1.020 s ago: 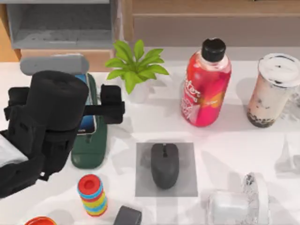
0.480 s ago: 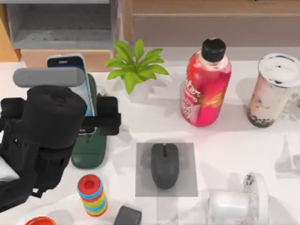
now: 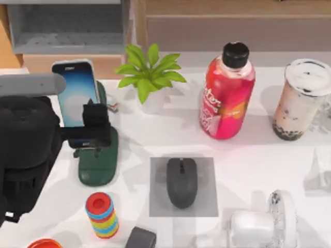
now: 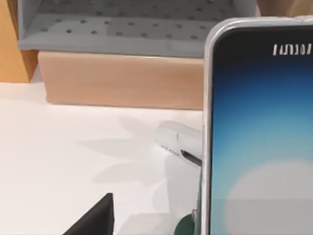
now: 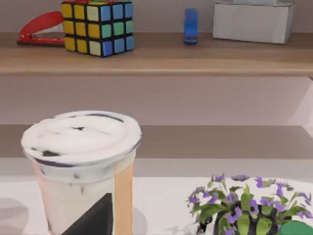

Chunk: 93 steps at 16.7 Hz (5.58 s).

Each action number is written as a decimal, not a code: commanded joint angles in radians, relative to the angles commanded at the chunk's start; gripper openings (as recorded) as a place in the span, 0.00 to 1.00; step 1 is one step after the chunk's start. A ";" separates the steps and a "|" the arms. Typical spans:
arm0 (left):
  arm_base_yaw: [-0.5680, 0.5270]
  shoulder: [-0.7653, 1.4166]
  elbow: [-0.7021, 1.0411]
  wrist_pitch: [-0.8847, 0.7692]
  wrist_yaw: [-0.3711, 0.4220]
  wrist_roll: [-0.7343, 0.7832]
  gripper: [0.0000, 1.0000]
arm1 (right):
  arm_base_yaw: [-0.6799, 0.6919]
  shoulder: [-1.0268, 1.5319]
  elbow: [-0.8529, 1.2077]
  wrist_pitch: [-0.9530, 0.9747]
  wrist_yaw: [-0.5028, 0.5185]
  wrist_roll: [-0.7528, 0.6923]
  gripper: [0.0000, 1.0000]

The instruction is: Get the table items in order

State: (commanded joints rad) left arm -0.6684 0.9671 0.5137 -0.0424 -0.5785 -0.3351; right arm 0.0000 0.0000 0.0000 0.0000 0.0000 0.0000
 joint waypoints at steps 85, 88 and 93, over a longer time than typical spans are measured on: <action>0.668 -0.967 -0.514 0.042 0.578 0.335 1.00 | 0.345 2.050 0.420 1.519 0.382 0.041 0.00; 0.668 -0.967 -0.514 0.042 0.578 0.335 1.00 | 0.345 2.050 0.420 1.519 0.382 0.041 0.00; 0.668 -0.967 -0.514 0.042 0.578 0.335 1.00 | 0.345 2.020 0.417 1.493 0.381 0.042 0.00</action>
State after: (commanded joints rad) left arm 0.0000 0.0000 0.0000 0.0000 0.0000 0.0000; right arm 0.3453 2.0202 0.4173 1.4929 0.3814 0.0425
